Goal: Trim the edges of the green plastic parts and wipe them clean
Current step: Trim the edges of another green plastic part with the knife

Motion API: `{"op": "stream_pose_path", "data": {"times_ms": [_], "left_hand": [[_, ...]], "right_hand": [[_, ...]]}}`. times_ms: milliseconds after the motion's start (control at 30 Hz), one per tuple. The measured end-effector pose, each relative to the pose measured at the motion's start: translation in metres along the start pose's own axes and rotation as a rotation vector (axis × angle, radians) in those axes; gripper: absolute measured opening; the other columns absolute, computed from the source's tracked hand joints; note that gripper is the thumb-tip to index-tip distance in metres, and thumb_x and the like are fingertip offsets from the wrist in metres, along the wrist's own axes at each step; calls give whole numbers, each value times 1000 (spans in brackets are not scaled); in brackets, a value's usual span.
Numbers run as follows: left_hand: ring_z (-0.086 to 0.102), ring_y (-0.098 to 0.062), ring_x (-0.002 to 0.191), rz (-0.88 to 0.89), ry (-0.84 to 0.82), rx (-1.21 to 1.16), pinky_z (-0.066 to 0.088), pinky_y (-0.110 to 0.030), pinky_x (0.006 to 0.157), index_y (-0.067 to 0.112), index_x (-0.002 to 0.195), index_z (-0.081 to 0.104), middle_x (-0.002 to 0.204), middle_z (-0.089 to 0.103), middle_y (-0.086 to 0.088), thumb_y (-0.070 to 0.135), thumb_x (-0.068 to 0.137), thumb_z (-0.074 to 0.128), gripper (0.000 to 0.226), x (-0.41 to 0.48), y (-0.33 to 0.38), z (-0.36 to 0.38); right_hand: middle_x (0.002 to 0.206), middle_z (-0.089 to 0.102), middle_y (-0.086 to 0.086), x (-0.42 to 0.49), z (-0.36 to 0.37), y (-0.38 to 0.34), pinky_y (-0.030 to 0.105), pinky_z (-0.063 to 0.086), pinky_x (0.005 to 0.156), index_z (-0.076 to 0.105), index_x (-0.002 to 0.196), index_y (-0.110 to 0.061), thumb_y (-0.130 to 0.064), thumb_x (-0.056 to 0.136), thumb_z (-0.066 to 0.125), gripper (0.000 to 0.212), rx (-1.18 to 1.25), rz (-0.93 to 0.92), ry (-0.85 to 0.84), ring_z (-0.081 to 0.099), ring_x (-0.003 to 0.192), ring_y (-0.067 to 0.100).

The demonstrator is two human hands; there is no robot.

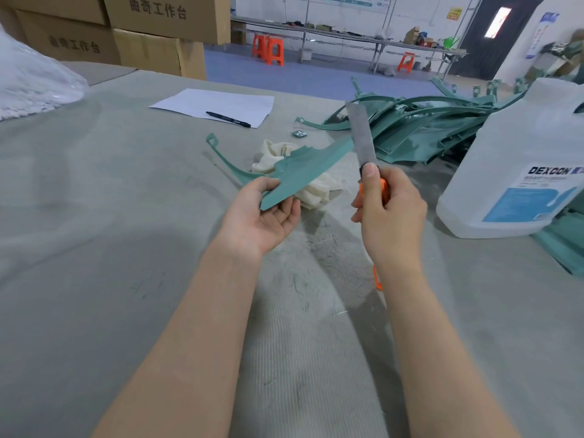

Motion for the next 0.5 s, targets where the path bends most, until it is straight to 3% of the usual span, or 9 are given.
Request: {"op": "stream_pose_path", "data": {"times_ms": [200, 367, 500], "left_hand": [[58, -8, 44, -8, -11, -15, 53, -24, 64, 6, 80, 58, 62, 62, -3, 9, 91, 51, 13, -1, 0, -1], [57, -8, 45, -15, -30, -33, 55, -23, 61, 5, 81, 57, 67, 61, -3, 8, 91, 50, 13, -1, -1, 0], [58, -7, 44, -16, -36, -44, 55, -22, 58, 5, 84, 58, 73, 61, -3, 8, 91, 50, 11, -1, 0, 0]], "right_hand": [[63, 60, -1, -2, 4, -1, 41, 50, 65, 52, 76, -20, -36, 101, 47, 30, -6, -18, -32, 62, 62, 27], [55, 59, -17, -2, 7, 1, 16, 43, 49, 50, 72, -29, -35, 101, 48, 30, 40, -9, -55, 58, 48, 8], [56, 60, -13, -2, 8, 1, 15, 43, 49, 53, 73, -24, -34, 100, 50, 29, 68, 3, -94, 56, 45, 7]]}}
Point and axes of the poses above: each hand's wrist, its own x-axis towards the middle knuckle, its own z-axis out of the palm, y = z × x, the point moved 8 cm from there along x, towards the middle knuckle
